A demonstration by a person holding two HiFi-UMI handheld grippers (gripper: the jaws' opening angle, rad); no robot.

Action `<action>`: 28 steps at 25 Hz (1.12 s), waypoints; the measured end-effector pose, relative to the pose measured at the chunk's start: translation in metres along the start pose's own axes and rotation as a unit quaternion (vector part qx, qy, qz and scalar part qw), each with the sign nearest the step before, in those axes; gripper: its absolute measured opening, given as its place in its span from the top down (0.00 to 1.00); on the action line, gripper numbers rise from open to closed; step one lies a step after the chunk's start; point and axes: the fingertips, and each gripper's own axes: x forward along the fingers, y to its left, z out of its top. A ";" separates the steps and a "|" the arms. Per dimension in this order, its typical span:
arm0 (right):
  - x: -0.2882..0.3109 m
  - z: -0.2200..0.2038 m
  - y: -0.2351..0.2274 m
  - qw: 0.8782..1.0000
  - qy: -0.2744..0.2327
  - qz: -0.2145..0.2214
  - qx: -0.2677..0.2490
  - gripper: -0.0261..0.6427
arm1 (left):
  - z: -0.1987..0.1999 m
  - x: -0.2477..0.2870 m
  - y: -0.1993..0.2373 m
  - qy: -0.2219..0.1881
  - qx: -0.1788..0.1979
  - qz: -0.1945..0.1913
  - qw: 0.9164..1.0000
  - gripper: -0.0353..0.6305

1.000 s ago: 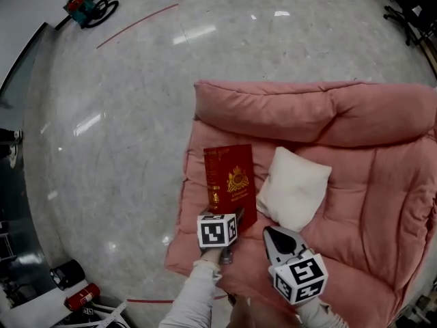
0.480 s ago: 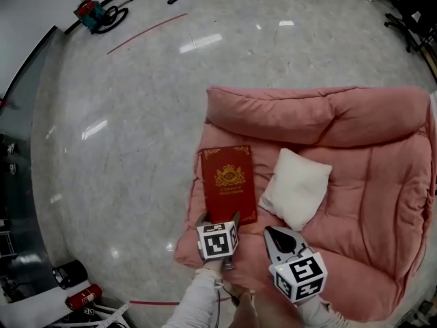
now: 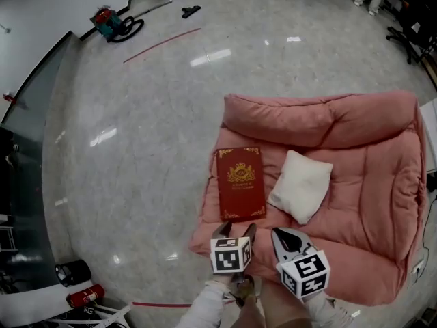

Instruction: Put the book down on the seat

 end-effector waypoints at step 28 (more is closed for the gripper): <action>-0.113 -0.023 0.111 0.997 -0.039 0.009 -0.068 0.95 | -0.047 -0.210 -0.064 -0.106 0.032 -0.033 0.993 0.92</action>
